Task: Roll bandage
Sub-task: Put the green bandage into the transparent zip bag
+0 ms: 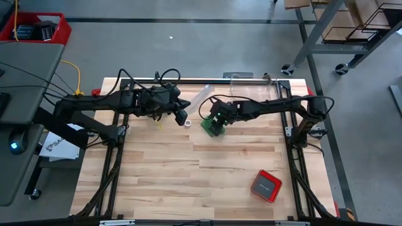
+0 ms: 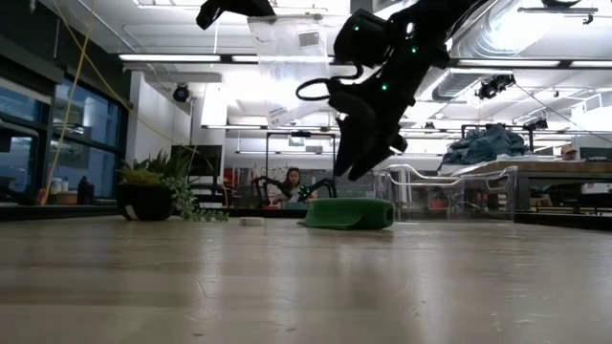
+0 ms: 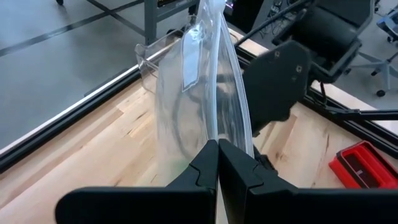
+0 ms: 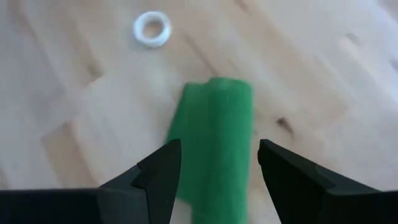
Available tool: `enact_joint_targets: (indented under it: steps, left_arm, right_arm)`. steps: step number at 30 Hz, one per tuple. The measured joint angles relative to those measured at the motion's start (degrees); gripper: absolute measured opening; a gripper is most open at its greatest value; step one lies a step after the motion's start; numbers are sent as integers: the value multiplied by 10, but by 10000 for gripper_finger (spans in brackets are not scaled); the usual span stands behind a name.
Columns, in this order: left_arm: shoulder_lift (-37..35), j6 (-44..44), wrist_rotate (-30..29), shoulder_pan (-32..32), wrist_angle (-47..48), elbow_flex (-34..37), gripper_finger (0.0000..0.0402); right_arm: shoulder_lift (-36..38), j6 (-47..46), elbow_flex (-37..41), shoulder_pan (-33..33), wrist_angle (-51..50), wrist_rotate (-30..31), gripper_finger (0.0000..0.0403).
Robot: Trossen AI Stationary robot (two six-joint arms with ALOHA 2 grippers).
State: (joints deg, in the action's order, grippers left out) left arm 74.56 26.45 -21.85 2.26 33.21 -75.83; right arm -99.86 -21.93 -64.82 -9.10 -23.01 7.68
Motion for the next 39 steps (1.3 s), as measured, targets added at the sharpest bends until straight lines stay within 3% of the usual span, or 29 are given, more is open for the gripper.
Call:
enact_joint_targets:
  steps: [6,8,14,17,22,25,39]
  left_arm:
    - [0,10,21,1,1,0,0]
    - [0,14,26,1,3,0,0]
    - [0,23,32,1,20,0,0]
    - [2,91,32,11,61,0,0]
    - [12,205,123,47,138,1,0]
    - [12,214,161,57,144,1,0]
    - [25,239,172,57,133,0,0]
  right_arm:
    - [1,-1,0,-17,-10,-95,209]
    - [1,1,0,-19,-8,-100,209]
    - [1,7,0,-23,-6,-78,209]
    - [1,15,0,-22,-7,-45,209]
    - [1,14,0,-22,-7,-16,209]
    - [-5,12,0,-21,-11,-13,209]
    - [-50,-6,0,0,-42,12,209]
